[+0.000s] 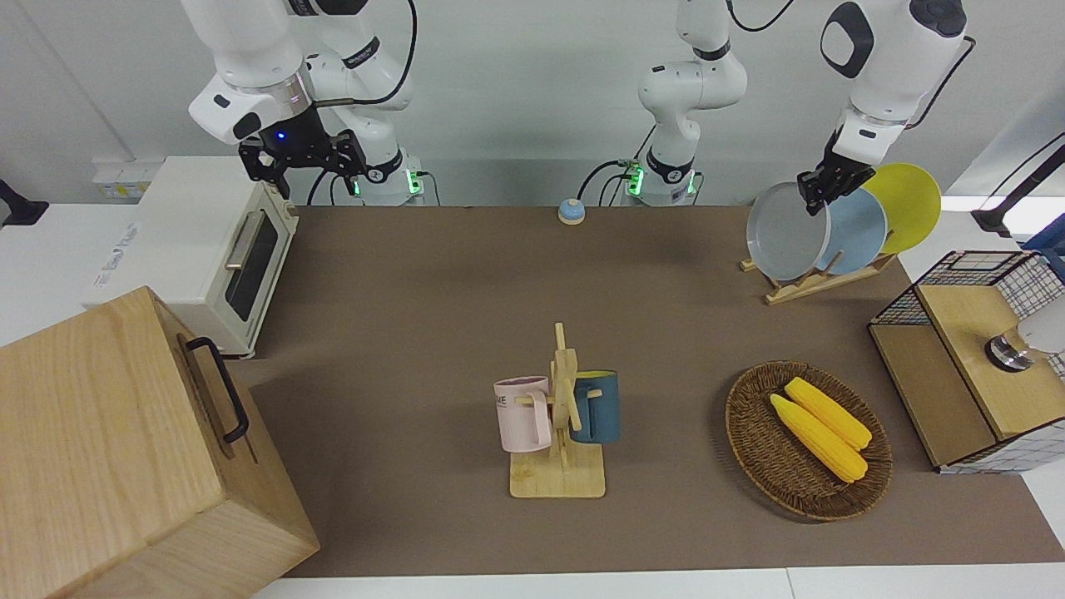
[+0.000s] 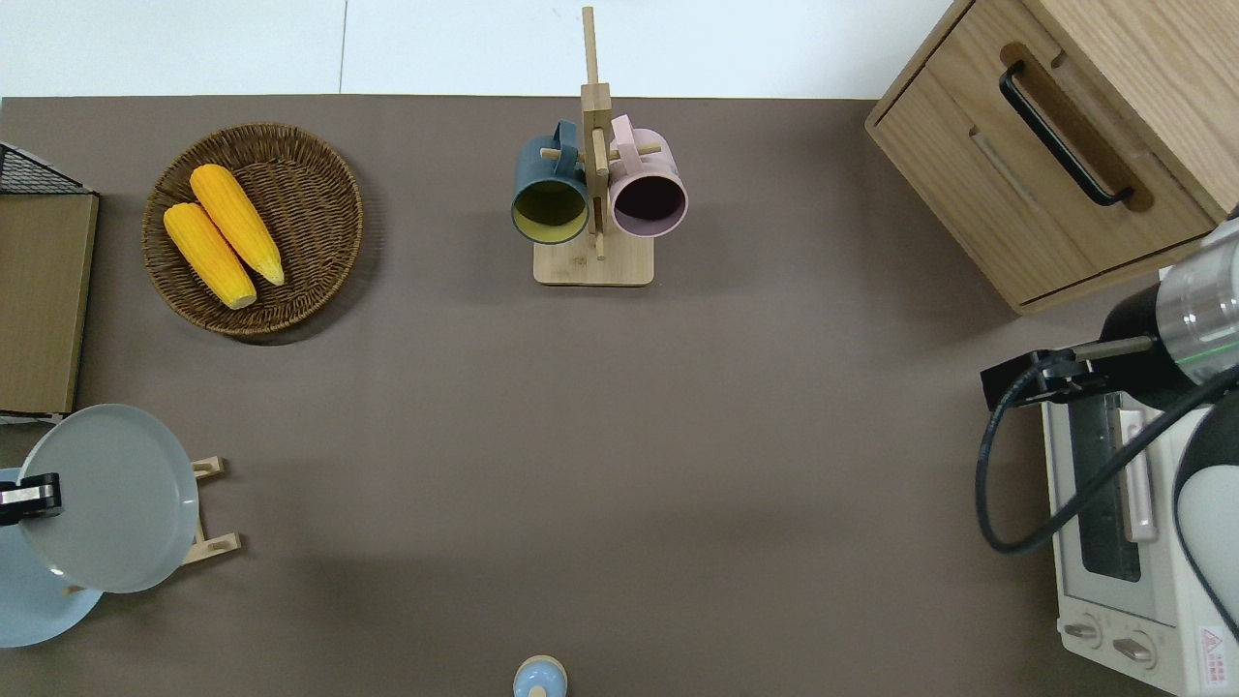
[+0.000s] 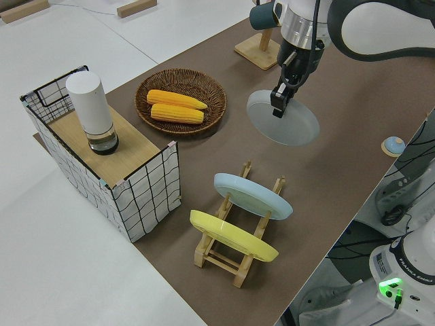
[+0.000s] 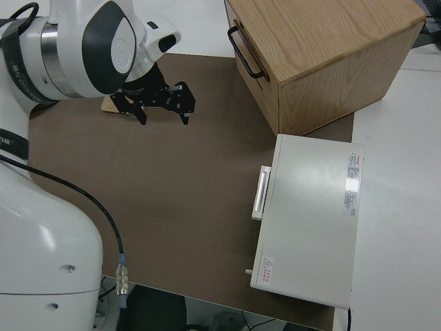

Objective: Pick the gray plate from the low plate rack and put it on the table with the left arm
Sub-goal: 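Lift the gray plate out of the rack with the left gripper, then carry the plate farther from the rack and lower it flat onto the table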

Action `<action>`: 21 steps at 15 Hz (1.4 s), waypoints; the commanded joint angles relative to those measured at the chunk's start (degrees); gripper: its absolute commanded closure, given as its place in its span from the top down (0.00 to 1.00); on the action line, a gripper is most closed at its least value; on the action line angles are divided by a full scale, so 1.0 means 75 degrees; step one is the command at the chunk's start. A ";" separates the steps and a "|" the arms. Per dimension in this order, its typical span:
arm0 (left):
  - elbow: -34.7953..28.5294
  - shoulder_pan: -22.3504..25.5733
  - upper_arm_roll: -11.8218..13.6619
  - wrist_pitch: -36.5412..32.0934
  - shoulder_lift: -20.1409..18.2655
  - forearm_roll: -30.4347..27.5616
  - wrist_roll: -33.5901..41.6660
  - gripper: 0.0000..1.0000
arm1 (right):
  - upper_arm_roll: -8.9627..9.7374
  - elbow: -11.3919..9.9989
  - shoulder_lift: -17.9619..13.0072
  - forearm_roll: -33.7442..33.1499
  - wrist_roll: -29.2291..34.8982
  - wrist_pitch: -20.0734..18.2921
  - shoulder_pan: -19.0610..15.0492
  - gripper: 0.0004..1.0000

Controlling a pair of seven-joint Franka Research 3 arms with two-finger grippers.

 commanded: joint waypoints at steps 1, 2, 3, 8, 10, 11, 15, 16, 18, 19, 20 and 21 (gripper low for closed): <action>0.0177 -0.0182 0.0051 -0.0159 0.0205 -0.0882 0.0498 0.07 | 0.0165 0.0046 -0.0015 -0.0049 0.0090 -0.0087 -0.0183 0.98; 0.0165 -0.0253 0.0051 -0.0170 0.0310 -0.1429 0.0627 0.07 | 0.0165 0.0057 -0.0015 -0.0049 0.0090 -0.0087 -0.0183 0.98; 0.0153 -0.0300 0.0051 -0.0182 0.0392 -0.1771 0.0802 0.08 | 0.0165 0.0046 -0.0027 -0.0049 0.0090 -0.0087 -0.0183 0.98; 0.0083 -0.0382 0.0051 -0.0229 0.0744 -0.3015 0.1705 0.08 | 0.0164 0.0057 -0.0015 -0.0049 0.0090 -0.0098 -0.0183 0.98; 0.0025 -0.0371 0.0063 -0.0229 0.0966 -0.3378 0.2172 0.08 | 0.0164 0.0057 -0.0015 -0.0049 0.0090 -0.0087 -0.0183 0.98; -0.0069 -0.0359 0.0063 -0.0194 0.0991 -0.3427 0.2314 0.09 | 0.0165 0.0057 -0.0015 -0.0049 0.0090 -0.0087 -0.0183 0.98; -0.0607 -0.0371 0.0063 0.0367 0.1073 -0.3439 0.2619 0.10 | 0.0164 0.0057 -0.0015 -0.0049 0.0090 -0.0098 -0.0183 0.98; -0.0794 -0.0371 0.0063 0.0601 0.1096 -0.3474 0.2713 0.10 | 0.0153 0.0046 -0.0015 -0.0049 0.0090 -0.0087 -0.0183 0.98; -0.1122 -0.0348 0.0063 0.0894 0.1120 -0.3649 0.2993 0.10 | 0.0164 0.0046 -0.0015 -0.0049 0.0090 -0.0087 -0.0183 0.98; -0.1310 -0.0347 0.0063 0.1093 0.1120 -0.3650 0.3065 0.10 | 0.0165 0.0057 -0.0015 -0.0049 0.0090 -0.0087 -0.0183 0.98; -0.1451 -0.0359 0.0063 0.1258 0.1120 -0.3650 0.3066 0.10 | 0.0165 0.0046 -0.0027 -0.0049 0.0090 -0.0087 -0.0183 0.98; -0.1592 -0.0371 0.0063 0.1422 0.1131 -0.3696 0.3066 0.10 | 0.0165 0.0057 -0.0016 -0.0049 0.0090 -0.0087 -0.0183 0.98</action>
